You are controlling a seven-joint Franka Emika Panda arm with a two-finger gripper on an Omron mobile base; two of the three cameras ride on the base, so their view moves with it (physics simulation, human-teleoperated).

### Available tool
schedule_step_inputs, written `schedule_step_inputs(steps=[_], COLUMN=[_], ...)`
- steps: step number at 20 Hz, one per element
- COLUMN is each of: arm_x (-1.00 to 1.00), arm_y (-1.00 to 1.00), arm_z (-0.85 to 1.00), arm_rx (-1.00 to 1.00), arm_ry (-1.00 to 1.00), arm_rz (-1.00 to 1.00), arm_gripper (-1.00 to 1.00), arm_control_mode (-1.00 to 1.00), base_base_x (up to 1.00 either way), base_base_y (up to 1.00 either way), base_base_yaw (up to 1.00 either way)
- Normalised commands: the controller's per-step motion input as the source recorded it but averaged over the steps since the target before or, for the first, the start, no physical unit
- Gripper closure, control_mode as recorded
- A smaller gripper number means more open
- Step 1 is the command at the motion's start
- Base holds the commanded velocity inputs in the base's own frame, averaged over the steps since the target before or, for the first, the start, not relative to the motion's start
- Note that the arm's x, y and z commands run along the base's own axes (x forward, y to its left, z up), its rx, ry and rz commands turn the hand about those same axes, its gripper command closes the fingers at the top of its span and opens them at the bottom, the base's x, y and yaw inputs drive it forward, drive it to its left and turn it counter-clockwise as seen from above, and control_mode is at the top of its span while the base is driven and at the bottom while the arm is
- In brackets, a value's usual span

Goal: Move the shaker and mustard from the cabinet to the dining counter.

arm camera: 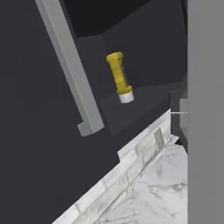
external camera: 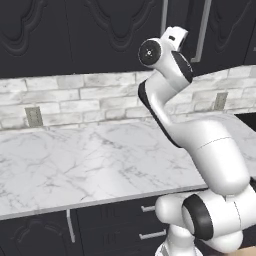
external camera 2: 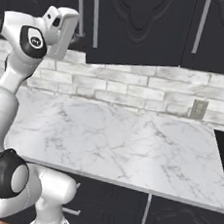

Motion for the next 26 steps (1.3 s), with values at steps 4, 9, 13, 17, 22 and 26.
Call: schedule_step_inputs(steps=[4, 9, 13, 17, 22, 26], arm_x=[0.31, 0.34, 0.33, 0.16, -0.21, -0.62], arm_y=[-0.3, -0.23, -0.23, -0.34, -0.77, -0.89], arm_z=[0.0, 0.0, 0.0, 0.0, 0.0, 0.0], arm_rx=[-0.11, -0.06, -0.07, -0.09, -0.18, -0.11], arm_ry=[0.0, 0.0, 0.0, 0.02, 0.13, 0.01], arm_rz=[-0.04, -0.02, -0.02, -0.05, -0.18, -0.21], arm_gripper=[1.0, 1.0, 1.0, 1.0, 1.0, 1.0], arm_control_mode=[-1.0, -1.0, -1.0, -1.0, -1.0, -1.0], base_base_x=[0.0, 0.0, 0.0, 0.0, 0.0, 0.0], base_base_y=[0.0, 0.0, 0.0, 0.0, 0.0, 0.0], base_base_yaw=[0.0, 0.0, 0.0, 0.0, 0.0, 0.0])
